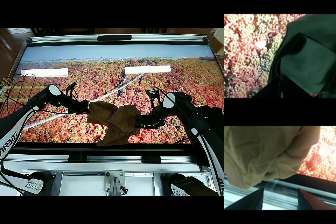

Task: Fold the shirts.

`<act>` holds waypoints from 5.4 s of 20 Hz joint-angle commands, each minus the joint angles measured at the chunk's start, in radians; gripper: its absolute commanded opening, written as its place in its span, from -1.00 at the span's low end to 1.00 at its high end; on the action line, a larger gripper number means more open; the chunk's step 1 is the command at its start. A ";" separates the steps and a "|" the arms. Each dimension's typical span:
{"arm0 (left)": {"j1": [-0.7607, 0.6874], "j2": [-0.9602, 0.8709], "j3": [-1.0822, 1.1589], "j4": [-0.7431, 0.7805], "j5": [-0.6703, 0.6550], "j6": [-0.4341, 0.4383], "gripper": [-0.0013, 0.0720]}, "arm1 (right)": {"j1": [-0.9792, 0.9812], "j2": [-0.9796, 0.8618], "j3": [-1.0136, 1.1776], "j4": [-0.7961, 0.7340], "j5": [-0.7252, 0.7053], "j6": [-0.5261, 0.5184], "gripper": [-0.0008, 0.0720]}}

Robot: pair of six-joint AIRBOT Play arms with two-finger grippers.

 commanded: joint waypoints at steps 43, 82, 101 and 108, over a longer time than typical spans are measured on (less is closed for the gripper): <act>0.030 0.813 0.260 0.417 -0.267 -0.017 -0.87 | 0.000 0.485 0.146 -0.019 0.243 0.026 -0.80; -0.047 0.335 -0.526 -0.055 -0.162 -0.016 0.86 | -0.436 0.240 -0.177 0.092 -0.099 -0.248 0.27; -0.059 0.293 -0.453 -0.137 -0.024 0.030 -0.87 | -0.349 -0.032 -0.177 0.472 -0.247 -0.378 0.61; -0.040 0.428 -0.419 -0.128 -0.024 0.061 -0.87 | -0.240 -0.069 -0.123 0.448 -0.354 -0.376 -0.80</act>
